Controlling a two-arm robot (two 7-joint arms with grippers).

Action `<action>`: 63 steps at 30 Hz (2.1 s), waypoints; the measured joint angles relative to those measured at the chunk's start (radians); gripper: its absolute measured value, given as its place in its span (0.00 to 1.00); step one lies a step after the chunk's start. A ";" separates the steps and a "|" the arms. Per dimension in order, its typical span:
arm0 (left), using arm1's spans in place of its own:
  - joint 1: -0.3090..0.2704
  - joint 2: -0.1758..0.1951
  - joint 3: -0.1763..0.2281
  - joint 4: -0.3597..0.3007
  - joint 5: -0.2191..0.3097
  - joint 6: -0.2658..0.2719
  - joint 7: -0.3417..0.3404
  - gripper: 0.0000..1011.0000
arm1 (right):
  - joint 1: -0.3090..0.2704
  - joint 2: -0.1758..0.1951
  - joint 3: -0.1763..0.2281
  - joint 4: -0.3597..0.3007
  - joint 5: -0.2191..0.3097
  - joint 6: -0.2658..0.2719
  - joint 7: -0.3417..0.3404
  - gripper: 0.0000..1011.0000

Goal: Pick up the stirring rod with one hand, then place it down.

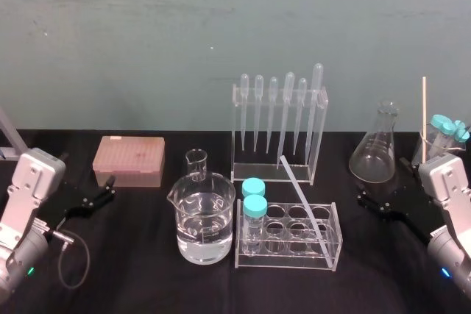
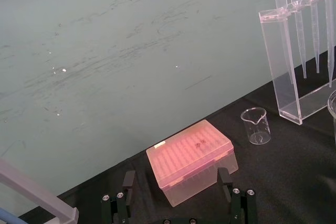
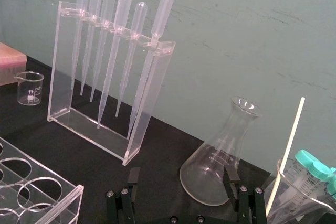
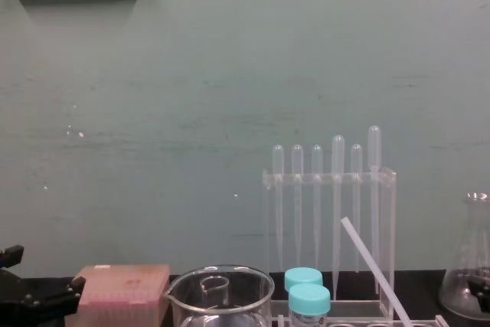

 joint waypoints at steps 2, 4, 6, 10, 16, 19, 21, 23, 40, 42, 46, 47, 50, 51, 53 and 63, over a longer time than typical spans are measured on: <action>0.000 0.000 0.000 0.000 0.000 0.000 0.000 0.99 | 0.000 0.000 0.000 0.000 0.000 0.000 0.000 0.99; 0.000 0.000 0.000 0.000 0.000 0.000 0.000 0.99 | 0.000 0.000 0.000 0.000 0.000 0.000 0.000 0.99; 0.000 0.000 0.000 0.000 0.000 0.000 0.000 0.99 | 0.000 0.000 0.000 0.000 0.000 0.000 0.000 0.99; 0.000 0.000 0.000 0.000 0.000 0.000 0.000 0.99 | 0.000 0.000 0.000 0.000 0.000 0.000 0.000 0.99; 0.000 0.000 0.000 0.000 0.000 0.000 0.000 0.99 | 0.000 0.000 0.000 0.000 0.000 0.000 0.000 0.99; 0.000 0.000 0.000 0.000 0.000 0.000 0.000 0.99 | 0.000 0.000 0.000 0.000 0.000 0.000 0.000 0.99; 0.000 0.000 0.000 0.000 0.000 0.000 0.000 0.99 | 0.000 0.000 0.000 0.000 0.000 0.000 0.000 0.99; 0.000 0.000 0.000 0.000 0.000 0.000 0.000 0.99 | 0.000 0.000 0.000 0.000 0.000 0.000 0.000 0.99; 0.000 0.000 0.000 0.000 0.000 0.000 0.000 0.99 | 0.000 0.000 0.000 0.000 0.000 0.000 0.000 0.99; 0.000 0.000 0.000 0.000 0.000 0.000 0.000 0.99 | 0.000 0.000 0.000 0.000 0.000 0.000 0.000 0.99; 0.000 0.000 0.000 0.000 0.000 0.000 0.000 0.99 | 0.000 0.000 0.000 0.000 0.000 0.000 0.000 0.99; 0.000 0.000 0.000 0.000 0.000 0.000 0.000 0.99 | 0.000 0.000 0.000 0.000 0.000 0.000 0.000 0.99; 0.000 0.000 0.000 0.000 0.000 0.000 0.000 0.99 | 0.000 0.000 0.000 0.000 0.000 0.000 0.000 0.99; 0.000 0.000 0.000 0.000 0.000 0.000 0.000 0.99 | 0.000 0.000 0.000 0.000 0.000 0.000 0.000 0.99; 0.000 0.000 0.000 0.000 0.000 0.000 0.000 0.99 | 0.000 0.000 0.000 0.000 0.000 0.000 0.000 0.99; 0.000 0.000 0.000 0.000 0.000 0.000 0.000 0.99 | -0.012 -0.006 0.015 -0.008 -0.012 -0.021 -0.013 0.99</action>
